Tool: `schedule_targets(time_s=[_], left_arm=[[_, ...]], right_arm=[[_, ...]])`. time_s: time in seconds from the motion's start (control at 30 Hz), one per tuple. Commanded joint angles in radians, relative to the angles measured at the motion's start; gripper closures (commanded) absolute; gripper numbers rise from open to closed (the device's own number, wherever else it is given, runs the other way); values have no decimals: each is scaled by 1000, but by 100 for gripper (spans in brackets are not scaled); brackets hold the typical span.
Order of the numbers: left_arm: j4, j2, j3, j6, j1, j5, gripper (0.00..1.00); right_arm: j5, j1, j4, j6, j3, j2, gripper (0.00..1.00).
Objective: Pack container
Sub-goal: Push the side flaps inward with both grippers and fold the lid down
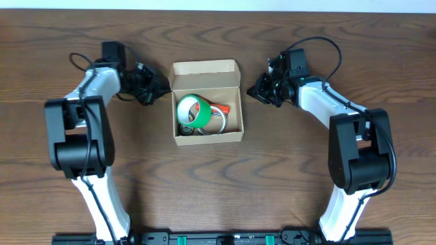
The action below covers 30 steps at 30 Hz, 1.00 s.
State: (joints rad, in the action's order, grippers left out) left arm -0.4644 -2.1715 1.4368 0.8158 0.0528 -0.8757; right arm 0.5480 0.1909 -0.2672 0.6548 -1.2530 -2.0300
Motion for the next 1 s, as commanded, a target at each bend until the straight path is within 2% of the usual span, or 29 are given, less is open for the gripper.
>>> schedule_targets(time_s=[0.0,0.37,0.73,0.97], left_arm=[[14,-26,15,32,-16,-14,95],[69,-27,15,49,-22,-27,95],[199,-27,16,48,-22,-133,95],[207,-26,58,-13,-17,-191,95]], right_arm=[[29,10,26,36,-17,-35,99],[81,44,240,96,-17,-132,99],[117,49,504,36,-17,-132,99],[202,43,613,-33,-17,-118,99]])
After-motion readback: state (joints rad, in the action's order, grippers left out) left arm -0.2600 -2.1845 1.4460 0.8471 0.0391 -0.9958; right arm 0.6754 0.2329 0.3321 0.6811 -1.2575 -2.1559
